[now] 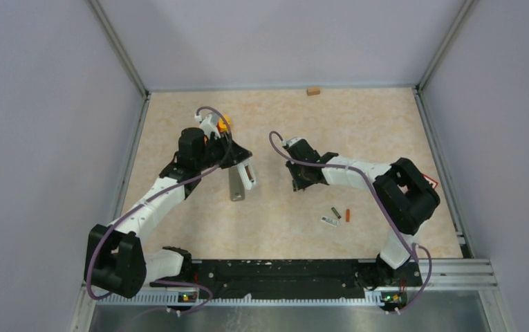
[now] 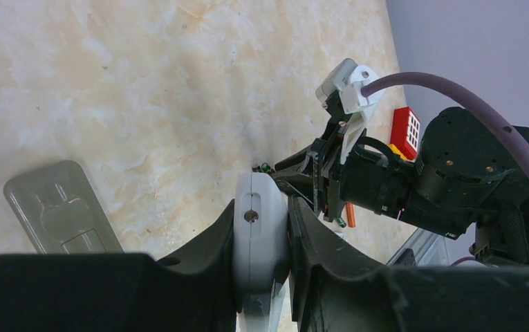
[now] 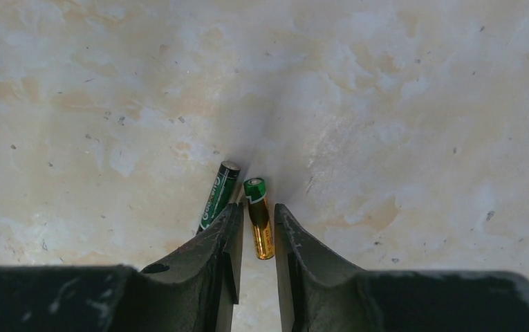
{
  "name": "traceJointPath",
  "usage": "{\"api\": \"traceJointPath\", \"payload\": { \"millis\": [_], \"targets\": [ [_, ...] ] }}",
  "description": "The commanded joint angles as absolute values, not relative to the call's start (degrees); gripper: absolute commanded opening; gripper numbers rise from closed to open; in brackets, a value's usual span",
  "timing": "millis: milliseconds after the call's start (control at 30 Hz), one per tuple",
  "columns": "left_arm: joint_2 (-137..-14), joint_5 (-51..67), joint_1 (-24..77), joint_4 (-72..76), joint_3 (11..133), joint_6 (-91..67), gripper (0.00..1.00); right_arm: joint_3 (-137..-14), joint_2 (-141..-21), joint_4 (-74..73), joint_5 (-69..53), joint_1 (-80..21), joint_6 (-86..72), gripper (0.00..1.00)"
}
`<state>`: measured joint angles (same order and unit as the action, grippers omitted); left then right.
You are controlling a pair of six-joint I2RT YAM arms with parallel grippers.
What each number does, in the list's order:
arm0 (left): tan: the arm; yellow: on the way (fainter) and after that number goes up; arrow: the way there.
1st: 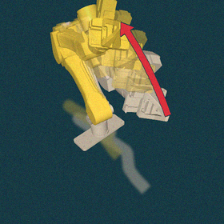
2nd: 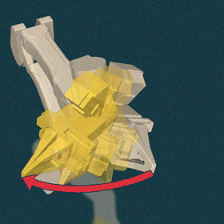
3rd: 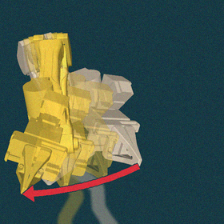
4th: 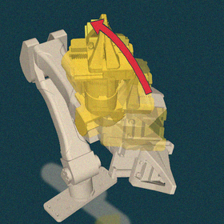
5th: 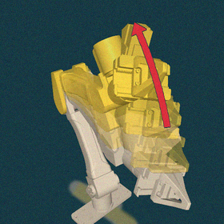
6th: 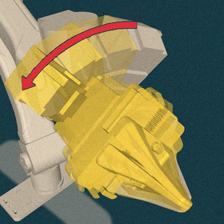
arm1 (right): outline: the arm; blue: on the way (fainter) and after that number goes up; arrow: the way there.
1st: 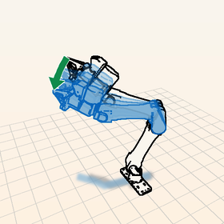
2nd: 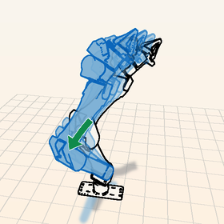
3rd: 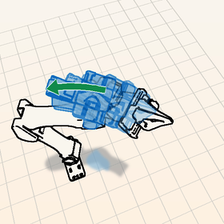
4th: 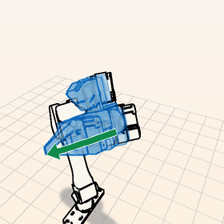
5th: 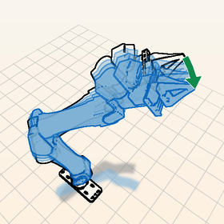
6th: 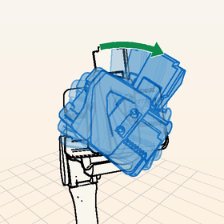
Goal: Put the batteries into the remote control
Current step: Pick up the battery from the center of the board.
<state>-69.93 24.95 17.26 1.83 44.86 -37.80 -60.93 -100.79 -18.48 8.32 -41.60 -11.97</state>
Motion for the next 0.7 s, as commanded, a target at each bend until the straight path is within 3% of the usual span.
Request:
{"api": "traceJointPath", "payload": {
  "millis": [0, 267, 433, 667],
  "targets": [
    [-69.77, 26.1, 16.79, 5.01, 44.75, -38.35, 0.0, -63.28, -102.1, -17.55, 8.72, -42.34, -11.71, 0.25],
    [-70.56, 28.55, 16.69, 7.58, 44.83, -40.37, 0.0, -60.86, -97.38, -14.14, 13.14, -42.31, -13.9, 0.07],
    [-73.27, 33.05, 16.7, 15.01, 43.88, -47.77, 0.0, -58.28, -87.84, -8.81, 12.75, -42.32, -16.61, 0.05],
    [-78.72, 35.25, 16.82, 27.31, 43.25, -58.99, 0.0, -53.18, -72.69, 5.68, 3.22, -43.37, -24.84, 0.04]
  ]
}}
